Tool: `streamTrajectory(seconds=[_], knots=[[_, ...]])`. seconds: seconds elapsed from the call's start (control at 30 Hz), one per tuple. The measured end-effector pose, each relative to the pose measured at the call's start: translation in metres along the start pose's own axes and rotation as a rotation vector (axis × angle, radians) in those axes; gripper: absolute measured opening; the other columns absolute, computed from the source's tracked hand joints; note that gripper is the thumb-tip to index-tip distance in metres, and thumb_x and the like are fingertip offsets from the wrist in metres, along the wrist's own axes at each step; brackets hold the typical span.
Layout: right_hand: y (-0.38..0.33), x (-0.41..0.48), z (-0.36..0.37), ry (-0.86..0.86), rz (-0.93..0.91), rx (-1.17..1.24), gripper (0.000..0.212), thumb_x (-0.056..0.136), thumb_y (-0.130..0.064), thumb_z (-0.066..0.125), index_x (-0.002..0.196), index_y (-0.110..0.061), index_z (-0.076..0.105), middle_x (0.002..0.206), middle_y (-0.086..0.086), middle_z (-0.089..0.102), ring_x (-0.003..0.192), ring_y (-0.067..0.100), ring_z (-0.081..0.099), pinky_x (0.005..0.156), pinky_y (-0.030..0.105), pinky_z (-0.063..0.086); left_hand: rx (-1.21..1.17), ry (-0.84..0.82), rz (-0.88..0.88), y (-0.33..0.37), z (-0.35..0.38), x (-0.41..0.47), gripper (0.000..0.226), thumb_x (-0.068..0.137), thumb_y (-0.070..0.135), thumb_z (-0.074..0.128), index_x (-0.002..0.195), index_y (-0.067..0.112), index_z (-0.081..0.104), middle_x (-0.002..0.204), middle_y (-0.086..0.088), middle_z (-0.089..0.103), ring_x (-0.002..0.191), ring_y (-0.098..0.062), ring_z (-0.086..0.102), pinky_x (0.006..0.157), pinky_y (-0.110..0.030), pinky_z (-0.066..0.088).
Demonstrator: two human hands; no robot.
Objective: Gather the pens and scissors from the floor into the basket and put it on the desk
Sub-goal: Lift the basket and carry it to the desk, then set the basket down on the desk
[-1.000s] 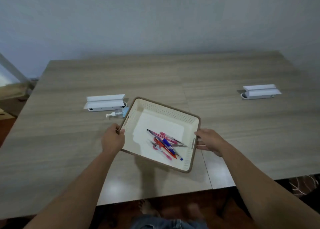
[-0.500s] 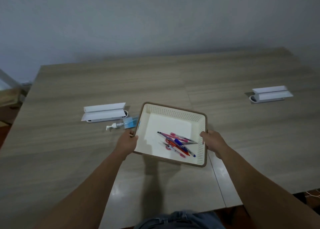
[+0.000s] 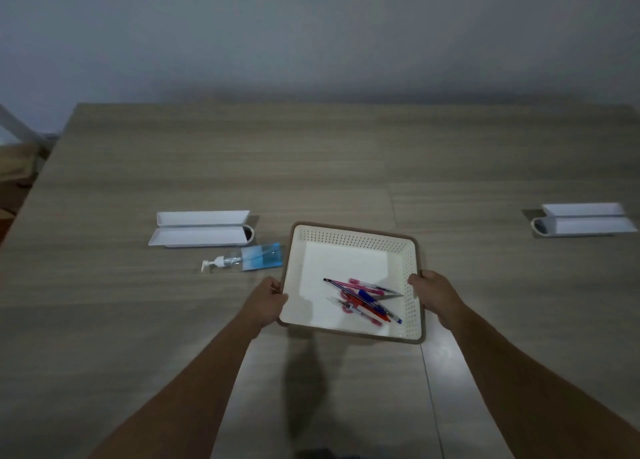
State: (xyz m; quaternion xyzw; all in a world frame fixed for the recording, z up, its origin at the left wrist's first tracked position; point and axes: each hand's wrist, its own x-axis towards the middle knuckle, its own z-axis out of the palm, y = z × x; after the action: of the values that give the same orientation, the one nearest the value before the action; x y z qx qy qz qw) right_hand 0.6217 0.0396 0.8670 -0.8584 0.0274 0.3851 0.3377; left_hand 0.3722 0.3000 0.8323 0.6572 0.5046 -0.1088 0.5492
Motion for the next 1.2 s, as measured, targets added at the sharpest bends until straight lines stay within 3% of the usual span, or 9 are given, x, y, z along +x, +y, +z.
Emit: streamTrajectory(seconds=[0.1, 0.17, 0.33, 0.6, 0.73, 0.83, 0.97, 1.07, 1.2], knots=[[-0.011, 0.013, 0.003, -0.014, 0.004, -0.026, 0.021, 0.105, -0.022, 0.053, 0.122, -0.015, 0.064, 0.100, 0.000, 0.072, 0.090, 0.018, 0.069, 0.073, 0.036, 0.053, 0.019, -0.006, -0.045, -0.005, 0.005, 0.018, 0.014, 0.099, 0.018, 0.065, 0.108, 0.010, 0.059, 0.108, -0.015, 0.071, 0.104, -0.037, 0.072, 0.093, -0.055, 0.064], [-0.017, 0.023, 0.005, -0.012, 0.005, -0.042, 0.026, 0.105, -0.021, 0.053, 0.127, -0.014, 0.064, 0.106, 0.004, 0.073, 0.087, 0.016, 0.067, 0.067, 0.032, 0.049, 0.014, -0.001, -0.055, -0.011, 0.007, 0.033, 0.013, 0.095, 0.021, 0.067, 0.103, 0.013, 0.060, 0.107, -0.015, 0.071, 0.106, -0.038, 0.072, 0.097, -0.060, 0.061], [-0.026, 0.051, 0.010, -0.012, -0.012, -0.083, 0.037, 0.104, -0.022, 0.053, 0.138, -0.010, 0.064, 0.118, 0.010, 0.074, 0.096, 0.024, 0.072, 0.077, 0.038, 0.057, -0.015, -0.019, -0.077, -0.021, 0.012, 0.062, 0.018, 0.087, 0.027, 0.073, 0.099, 0.018, 0.063, 0.105, -0.012, 0.074, 0.106, -0.038, 0.073, 0.097, -0.061, 0.061], [-0.033, 0.079, 0.013, 0.068, -0.076, -0.171, 0.029, 0.104, -0.018, 0.055, 0.128, -0.006, 0.065, 0.115, 0.014, 0.073, 0.086, 0.019, 0.070, 0.075, 0.038, 0.059, -0.183, -0.073, -0.076, -0.011, 0.012, 0.056, 0.018, 0.094, 0.020, 0.079, 0.107, 0.012, 0.068, 0.113, -0.014, 0.077, 0.103, -0.035, 0.076, 0.094, -0.054, 0.064], [-0.031, 0.091, 0.020, 0.215, -0.079, -0.360, 0.048, 0.092, -0.038, 0.056, 0.128, -0.009, 0.070, 0.119, 0.017, 0.074, 0.109, 0.036, 0.070, 0.096, 0.051, 0.059, -0.392, -0.172, -0.123, -0.017, -0.001, 0.056, 0.029, 0.103, 0.033, 0.069, 0.125, 0.014, 0.072, 0.121, -0.012, 0.079, 0.112, -0.035, 0.077, 0.090, -0.048, 0.066], [-0.049, 0.084, 0.041, 0.320, -0.142, -0.413, 0.057, 0.091, -0.038, 0.063, 0.142, -0.010, 0.064, 0.143, 0.023, 0.060, 0.137, 0.043, 0.051, 0.106, 0.061, 0.051, -0.558, -0.056, -0.252, -0.025, -0.021, 0.061, 0.029, 0.109, 0.038, 0.058, 0.115, 0.013, 0.071, 0.106, -0.008, 0.078, 0.093, -0.024, 0.074, 0.074, -0.035, 0.059], [-0.088, 0.068, 0.084, 0.164, -0.414, -0.454, 0.050, 0.096, -0.020, 0.071, 0.144, -0.007, 0.063, 0.150, 0.017, 0.059, 0.147, 0.037, 0.045, 0.122, 0.054, 0.037, -0.868, 0.210, -0.344, -0.051, -0.054, 0.088, 0.042, 0.102, 0.054, 0.062, 0.094, 0.012, 0.066, 0.087, -0.008, 0.065, 0.069, -0.018, 0.060, 0.072, -0.035, 0.050], [-0.115, 0.056, 0.127, -0.035, -0.525, -0.474, 0.048, 0.100, -0.020, 0.065, 0.147, -0.013, 0.060, 0.153, 0.008, 0.057, 0.149, 0.029, 0.041, 0.122, 0.043, 0.032, -1.099, 0.352, -0.345, -0.055, -0.075, 0.100, 0.043, 0.102, 0.053, 0.063, 0.076, 0.019, 0.056, 0.053, 0.005, 0.049, 0.036, -0.008, 0.048, 0.042, -0.021, 0.043], [-0.141, 0.034, 0.178, -0.292, -0.636, -0.559, 0.049, 0.104, -0.026, 0.059, 0.152, -0.020, 0.054, 0.155, 0.002, 0.053, 0.148, 0.021, 0.039, 0.118, 0.032, 0.033, -1.354, 0.330, -0.296, -0.056, -0.097, 0.117, 0.031, 0.107, 0.043, 0.058, 0.085, 0.020, 0.059, 0.063, 0.004, 0.058, 0.030, -0.005, 0.051, 0.037, -0.015, 0.047]])
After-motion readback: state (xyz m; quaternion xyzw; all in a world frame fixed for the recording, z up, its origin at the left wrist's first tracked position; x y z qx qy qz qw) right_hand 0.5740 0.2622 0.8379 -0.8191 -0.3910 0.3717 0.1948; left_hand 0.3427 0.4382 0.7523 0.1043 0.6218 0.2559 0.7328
